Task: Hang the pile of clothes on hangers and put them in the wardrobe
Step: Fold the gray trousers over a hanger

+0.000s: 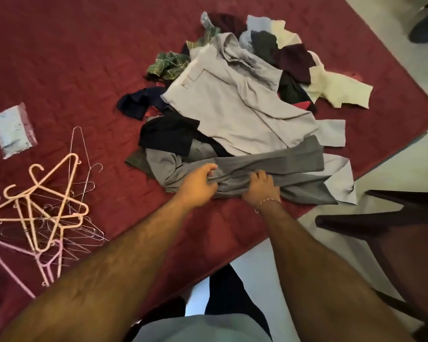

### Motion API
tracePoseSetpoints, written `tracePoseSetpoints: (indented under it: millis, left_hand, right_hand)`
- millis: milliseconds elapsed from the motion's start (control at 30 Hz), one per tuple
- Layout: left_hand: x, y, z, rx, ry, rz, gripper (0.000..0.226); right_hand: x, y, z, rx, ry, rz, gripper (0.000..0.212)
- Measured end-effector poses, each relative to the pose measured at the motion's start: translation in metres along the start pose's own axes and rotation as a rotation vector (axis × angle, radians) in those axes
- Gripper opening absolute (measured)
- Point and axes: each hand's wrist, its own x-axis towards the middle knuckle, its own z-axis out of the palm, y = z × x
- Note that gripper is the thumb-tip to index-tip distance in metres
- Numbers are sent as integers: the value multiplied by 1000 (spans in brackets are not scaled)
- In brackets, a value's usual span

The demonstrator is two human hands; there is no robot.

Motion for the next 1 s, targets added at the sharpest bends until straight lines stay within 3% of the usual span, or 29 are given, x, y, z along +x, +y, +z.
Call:
tracePoseSetpoints:
  millis: [367,433,533,600,700,767,833,900,933,1000]
  left_hand:
    - [22,-30,22,-316,112,-349,36]
    - [20,-37,22,-369,138,-418,29]
    - [10,-36,18,-584,251,-652,4]
    - [2,-39,11,-892,202,-842,26]
    - [-5,-43,-2,-1173,119,-849,46]
    - [-10,-34,-17,-1140,243,-798,32]
    - [-18,-24,-36,-1128,348,-684,20]
    - [-36,-17,-65,-1222,281,-524,35]
    - [-50,-12,-81,-1246,209,-436,44]
    - [-77,-11,-107,-1193,69,-254,53]
  right_hand:
    - [99,-23,-10,-366,-364,-104,52]
    - [95,-28,-14,-132,-445,-129,43]
    - [62,-35,-19,562,-726,-285,29]
    - [25,-43,-23,885,-942,-400,28]
    - [-19,-63,-16,917,-1199,-523,29]
    - [-39,-82,-11,968,-1147,-415,23]
    - [-54,-102,-10,1137,-835,-163,26]
    - [-56,-119,-11,1420,-509,152,29]
    - [-55,-129,-14,1548,-478,246,39]
    - [-48,-151,-26,1636,-612,233,72]
